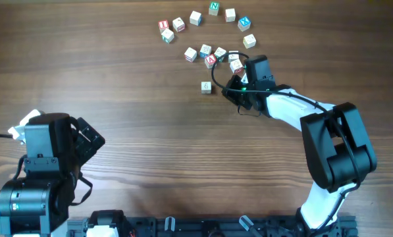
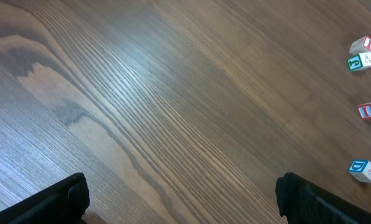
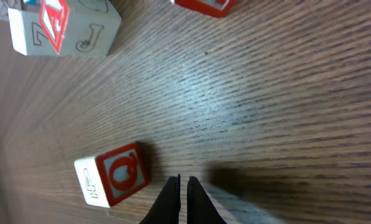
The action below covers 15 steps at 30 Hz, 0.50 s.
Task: Form a circle
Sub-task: 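Reach the right gripper to a block at the arc's right end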
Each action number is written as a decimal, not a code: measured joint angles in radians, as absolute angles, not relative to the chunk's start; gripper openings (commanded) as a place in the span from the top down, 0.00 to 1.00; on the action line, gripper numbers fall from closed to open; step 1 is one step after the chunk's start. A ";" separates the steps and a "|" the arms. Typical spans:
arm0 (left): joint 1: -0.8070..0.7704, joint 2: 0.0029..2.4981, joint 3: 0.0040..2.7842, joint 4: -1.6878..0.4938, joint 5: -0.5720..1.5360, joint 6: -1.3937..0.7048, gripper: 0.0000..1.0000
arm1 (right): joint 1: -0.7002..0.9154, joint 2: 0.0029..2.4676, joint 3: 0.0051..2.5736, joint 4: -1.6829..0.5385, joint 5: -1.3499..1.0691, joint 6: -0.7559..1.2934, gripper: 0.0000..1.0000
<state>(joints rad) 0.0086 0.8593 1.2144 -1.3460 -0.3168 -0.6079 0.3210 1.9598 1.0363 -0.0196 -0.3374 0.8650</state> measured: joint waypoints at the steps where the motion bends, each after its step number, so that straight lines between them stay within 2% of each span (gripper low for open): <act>1: 0.009 0.859 1.214 -1.346 -0.317 -0.608 0.00 | 0.321 1.960 1.036 -0.013 -0.336 0.874 0.94; 8: 0.009 0.859 1.214 -1.346 -0.317 -0.608 0.00 | 0.366 1.964 1.036 0.086 -0.310 0.905 0.94; 15: 0.009 0.859 1.214 -1.346 -0.317 -0.608 0.00 | 0.384 1.968 1.036 0.095 -0.309 0.916 0.94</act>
